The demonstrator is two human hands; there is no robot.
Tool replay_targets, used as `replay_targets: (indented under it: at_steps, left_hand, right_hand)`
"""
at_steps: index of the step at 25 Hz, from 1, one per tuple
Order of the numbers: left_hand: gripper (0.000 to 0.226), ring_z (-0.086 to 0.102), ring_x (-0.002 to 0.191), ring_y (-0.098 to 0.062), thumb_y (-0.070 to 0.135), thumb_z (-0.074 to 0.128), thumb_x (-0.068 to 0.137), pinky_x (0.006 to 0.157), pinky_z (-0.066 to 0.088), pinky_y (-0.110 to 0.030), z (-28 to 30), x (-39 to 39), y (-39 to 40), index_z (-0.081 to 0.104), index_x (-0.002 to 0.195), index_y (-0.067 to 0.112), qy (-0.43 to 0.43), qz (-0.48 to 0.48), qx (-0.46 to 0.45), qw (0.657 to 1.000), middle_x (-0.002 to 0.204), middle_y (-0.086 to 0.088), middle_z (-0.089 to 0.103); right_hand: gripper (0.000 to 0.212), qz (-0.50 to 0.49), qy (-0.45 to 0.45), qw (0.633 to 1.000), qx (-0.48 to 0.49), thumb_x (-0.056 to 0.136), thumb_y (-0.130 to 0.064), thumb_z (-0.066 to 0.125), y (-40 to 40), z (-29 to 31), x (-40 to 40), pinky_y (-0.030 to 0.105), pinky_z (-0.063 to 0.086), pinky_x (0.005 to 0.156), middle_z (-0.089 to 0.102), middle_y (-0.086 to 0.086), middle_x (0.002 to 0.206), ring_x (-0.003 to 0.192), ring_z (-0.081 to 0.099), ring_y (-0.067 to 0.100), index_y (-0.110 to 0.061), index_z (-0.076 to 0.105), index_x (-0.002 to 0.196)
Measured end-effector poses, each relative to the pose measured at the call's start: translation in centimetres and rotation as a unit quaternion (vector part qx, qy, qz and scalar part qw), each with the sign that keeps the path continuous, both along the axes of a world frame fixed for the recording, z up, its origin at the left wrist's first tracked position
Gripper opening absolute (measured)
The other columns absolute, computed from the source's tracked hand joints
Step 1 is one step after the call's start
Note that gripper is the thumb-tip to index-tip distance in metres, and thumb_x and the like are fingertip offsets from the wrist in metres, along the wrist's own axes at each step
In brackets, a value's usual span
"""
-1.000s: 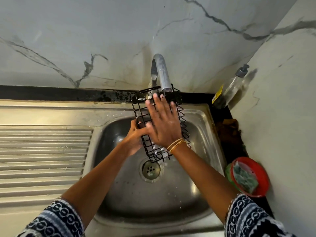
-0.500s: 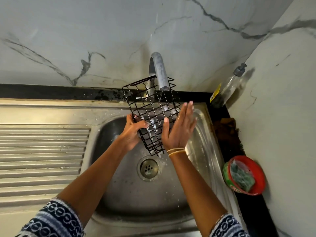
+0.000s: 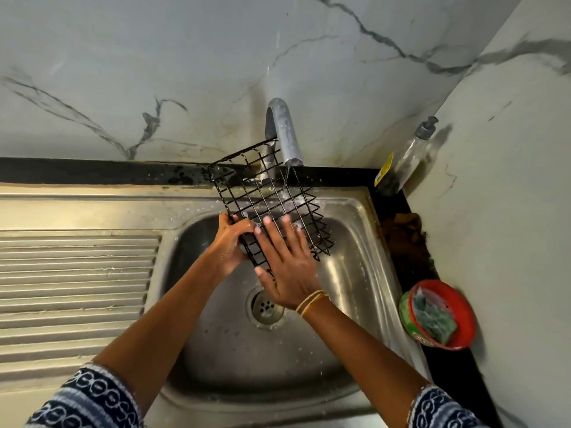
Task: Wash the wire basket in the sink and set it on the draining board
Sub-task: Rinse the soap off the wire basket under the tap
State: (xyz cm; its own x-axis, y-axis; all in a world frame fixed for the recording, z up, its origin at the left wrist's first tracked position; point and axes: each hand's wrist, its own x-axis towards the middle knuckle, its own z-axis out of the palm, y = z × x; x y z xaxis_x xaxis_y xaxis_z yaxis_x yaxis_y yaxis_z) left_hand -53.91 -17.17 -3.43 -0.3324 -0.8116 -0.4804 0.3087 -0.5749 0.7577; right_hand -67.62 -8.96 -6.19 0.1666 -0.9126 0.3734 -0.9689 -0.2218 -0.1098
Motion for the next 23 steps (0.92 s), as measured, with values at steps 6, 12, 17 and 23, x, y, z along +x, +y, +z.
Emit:
replay_targets:
  at_steps: [6, 12, 17, 23]
  left_hand:
    - [0.056, 0.054, 0.097, -0.02, 0.012, 0.072, 0.065, 0.085, 0.047, -0.05, -0.3, -0.9, 0.6, 0.039, 0.107, 0.026, -0.028, -0.008, -0.008, 1.0, 0.101, -0.001, 0.054]
    - [0.091, 0.057, 0.109, -0.022, 0.025, 0.088, 0.06, 0.09, 0.05, -0.032, 0.4, -2.1, 0.4, 0.033, 0.131, 0.01, -0.187, -0.063, -0.128, 0.972, 0.118, -0.006, 0.055]
    - [0.1, 0.05, 0.112, -0.018, 0.041, 0.088, 0.058, 0.089, 0.047, -0.03, 1.9, -2.8, 1.6, 0.032, 0.134, 0.01, -0.263, -0.101, -0.199, 0.939, 0.124, -0.003, 0.05]
    - [0.04, 0.057, 0.075, 0.0, 0.04, 0.074, 0.081, 0.064, 0.053, -0.02, 5.3, -3.9, 1.9, 0.052, 0.11, 0.023, -0.278, -0.163, -0.308, 0.895, 0.086, 0.012, 0.055]
  right_hand:
    - [0.069, -0.132, -0.091, 0.987, 0.006, 0.094, -0.047, 0.025, -0.6, 1.2, -1.2, 0.051, 0.002, 0.12, 0.002, 0.013, 0.16, 0.148, -0.001, 0.032, -0.013, 0.012, 0.152]
    - [0.08, -0.184, -0.323, 0.928, 0.009, 0.088, -0.057, 0.041, -2.8, 5.9, -1.1, 0.056, 0.032, 0.109, 0.004, 0.015, 0.159, 0.146, 0.015, 0.028, -0.026, 0.005, 0.153]
    - [0.109, -0.236, -0.412, 0.874, 0.1, 0.069, -0.071, 0.063, -3.2, 8.7, -1.6, 0.053, 0.039, 0.104, -0.003, 0.014, 0.159, 0.14, 0.029, 0.037, -0.038, -0.001, 0.15]
    - [0.107, -0.256, -0.641, 0.718, 0.089, 0.073, -0.034, 0.077, -2.5, 7.6, -3.5, 0.034, 0.028, 0.113, 0.013, 0.008, 0.159, 0.144, 0.023, 0.025, -0.022, 0.007, 0.153]
